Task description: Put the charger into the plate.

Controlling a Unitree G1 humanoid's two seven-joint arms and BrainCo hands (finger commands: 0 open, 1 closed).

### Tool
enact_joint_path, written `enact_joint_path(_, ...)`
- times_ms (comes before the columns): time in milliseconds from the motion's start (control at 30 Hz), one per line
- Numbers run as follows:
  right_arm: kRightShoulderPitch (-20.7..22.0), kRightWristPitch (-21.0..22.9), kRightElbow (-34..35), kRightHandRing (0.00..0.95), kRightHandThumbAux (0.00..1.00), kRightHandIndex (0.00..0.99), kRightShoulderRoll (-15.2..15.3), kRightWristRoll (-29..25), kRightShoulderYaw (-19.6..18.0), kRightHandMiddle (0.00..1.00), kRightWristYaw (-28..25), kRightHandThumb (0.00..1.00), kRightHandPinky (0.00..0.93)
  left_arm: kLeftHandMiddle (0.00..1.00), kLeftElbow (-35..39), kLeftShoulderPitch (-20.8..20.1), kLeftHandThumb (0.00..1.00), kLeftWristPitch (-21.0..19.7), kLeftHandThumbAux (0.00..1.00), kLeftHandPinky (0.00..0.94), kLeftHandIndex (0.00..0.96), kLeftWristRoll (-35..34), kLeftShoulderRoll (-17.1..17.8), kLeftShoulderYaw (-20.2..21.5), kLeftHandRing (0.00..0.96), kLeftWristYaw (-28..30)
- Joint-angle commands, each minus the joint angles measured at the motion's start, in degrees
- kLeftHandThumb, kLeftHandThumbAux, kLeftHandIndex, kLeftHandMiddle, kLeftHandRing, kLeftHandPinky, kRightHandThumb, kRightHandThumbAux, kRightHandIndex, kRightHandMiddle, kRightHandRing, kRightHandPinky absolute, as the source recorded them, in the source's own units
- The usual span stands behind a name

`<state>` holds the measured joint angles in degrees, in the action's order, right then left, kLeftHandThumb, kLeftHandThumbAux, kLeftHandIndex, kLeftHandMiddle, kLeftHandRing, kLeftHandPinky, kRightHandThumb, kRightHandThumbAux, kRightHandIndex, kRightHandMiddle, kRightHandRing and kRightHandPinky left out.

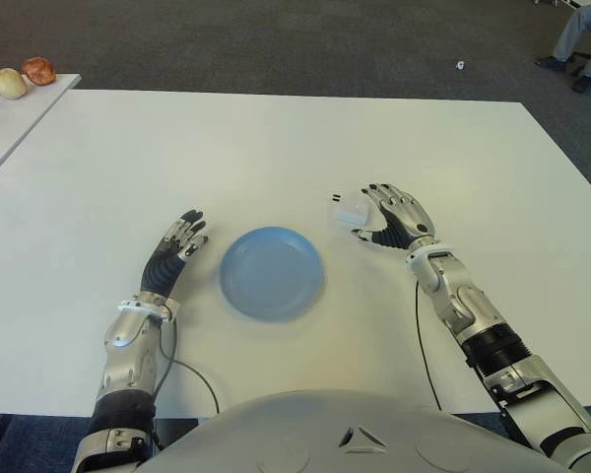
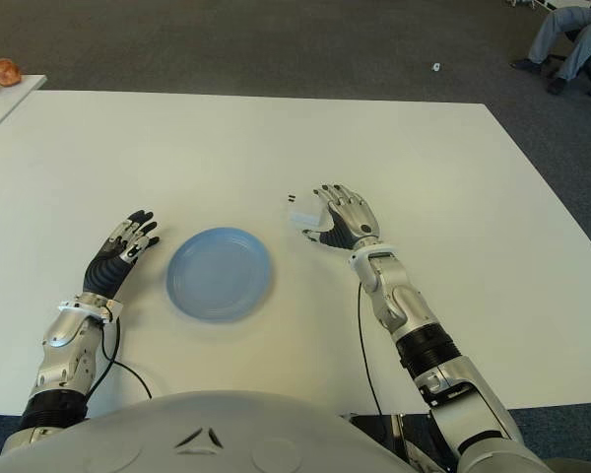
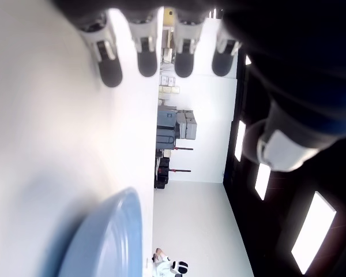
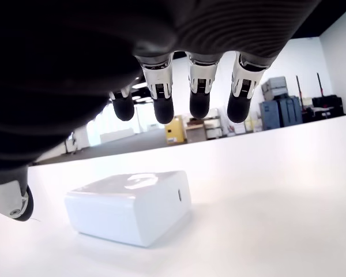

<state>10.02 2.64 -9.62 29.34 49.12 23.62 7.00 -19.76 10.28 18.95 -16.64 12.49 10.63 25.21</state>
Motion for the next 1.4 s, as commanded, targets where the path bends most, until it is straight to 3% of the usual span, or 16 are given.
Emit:
enact_joint_path(33, 0.81, -0.20, 0.29, 0.000, 0.396, 0.000, -0.22, 0.97, -0.71, 0.000, 1.10, 0.109, 0.000, 0.047, -1.51, 0.44, 0.000, -1.22, 0.574, 0.032, 0.025, 1.18, -0.42, -0.38, 0.033, -0.52)
enact_joint_path(433, 7.13, -4.17, -0.62, 0.000, 0.283, 0.000, -0.78, -1.07, -3.56, 0.000, 3.48, 0.166, 0.000, 0.054, -2.08, 0.03, 0.000, -0.90, 0.565, 0.040, 0.028, 1.77, -0.34, -0.35, 0.039, -0.84)
enact_joint_path(700, 11.70, -5.13, -4.01, 0.000, 0.268, 0.000, -2.36, -0.44, -3.14, 0.000, 4.22, 0.197, 0.000, 0.059, -3.45, -0.62, 0.000, 0.12, 0.566, 0.048, 0.029, 1.78, -0.38, -0.34, 0.044, -0.44)
enact_joint_path(900, 18.00, -10.00, -16.04, 0.000, 0.261, 0.000, -3.77, -1.22, -1.77, 0.000, 6.51, 0.199, 0.000, 0.055, -4.16, -0.83, 0.000, 0.87, 0.563, 0.042, 0.029, 1.89, -0.38, -0.48, 0.041, -0.38)
enact_joint_path(1033, 23.14, -18.01, -33.21, 0.000, 0.248, 0.000, -5.17, -2.14, -0.22, 0.000, 11.68, 0.196, 0.000, 0.057, -3.70, -0.54, 0.000, 0.69, 0.562, 0.053, 0.029, 1.71, -0.53, -0.42, 0.042, -0.72)
enact_joint_path(1133, 24.75, -21.57, -40.88, 0.000, 0.245, 0.000, -6.10, -2.22, 0.54, 0.000, 14.47, 0.196, 0.000, 0.059, -3.31, -0.18, 0.000, 0.78, 0.563, 0.057, 0.029, 1.51, -0.53, -0.39, 0.045, -0.59)
enact_joint_path(1400, 26.63, -27.50, -51.11, 0.000, 0.259, 0.000, -7.95, -2.78, 1.72, 0.000, 18.50, 0.210, 0.000, 0.058, -1.85, 1.08, 0.000, 0.37, 0.560, 0.045, 0.028, 0.98, -0.37, -0.14, 0.042, -0.44)
